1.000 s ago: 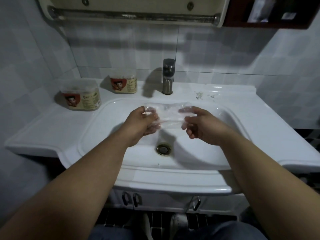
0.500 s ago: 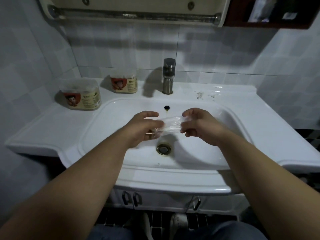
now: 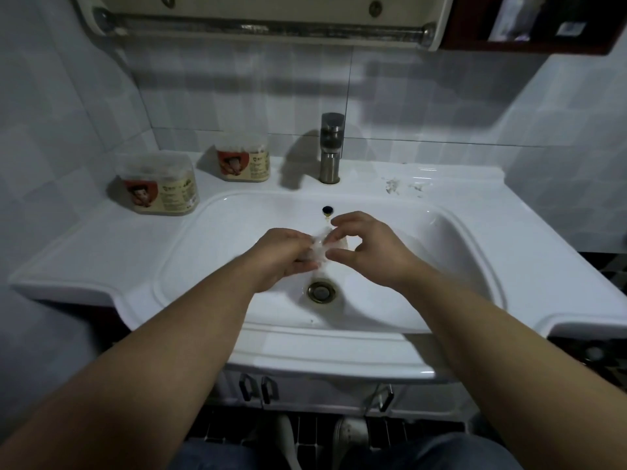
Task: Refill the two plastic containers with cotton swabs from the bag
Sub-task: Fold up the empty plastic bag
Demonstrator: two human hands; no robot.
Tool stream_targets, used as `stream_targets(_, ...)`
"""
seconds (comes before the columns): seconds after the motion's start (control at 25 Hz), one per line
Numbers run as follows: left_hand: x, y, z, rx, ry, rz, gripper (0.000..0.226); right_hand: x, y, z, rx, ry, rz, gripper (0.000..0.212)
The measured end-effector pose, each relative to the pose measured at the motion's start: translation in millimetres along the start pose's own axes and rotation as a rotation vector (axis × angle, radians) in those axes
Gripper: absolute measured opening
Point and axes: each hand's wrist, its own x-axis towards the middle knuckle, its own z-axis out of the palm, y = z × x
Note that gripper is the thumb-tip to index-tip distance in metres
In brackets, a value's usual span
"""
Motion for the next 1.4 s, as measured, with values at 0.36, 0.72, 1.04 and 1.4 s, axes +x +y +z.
stream_targets(0.36, -2, -2, 1, -0.039, -0.110, 0.142, 0.023, 1, -3, -2, 0.400, 0.035, 0.211, 0.019)
stream_targets(0.72, 1, -3, 1, -0.025, 0.017, 0.167, 0.015, -3, -13, -1, 0.453, -0.056, 0.180, 0.017)
stream_targets(1.04, -5, 2, 7, -0.145, -0.090, 0.138, 0.018, 0, -12, 1, 0.447, 0.043, 0.243, 0.025)
stream_targets(1.4, -4, 0, 2, 0.158, 0.119, 0.352, 0.019, -1, -12, 0, 0.540, 0.048, 0.290, 0.013)
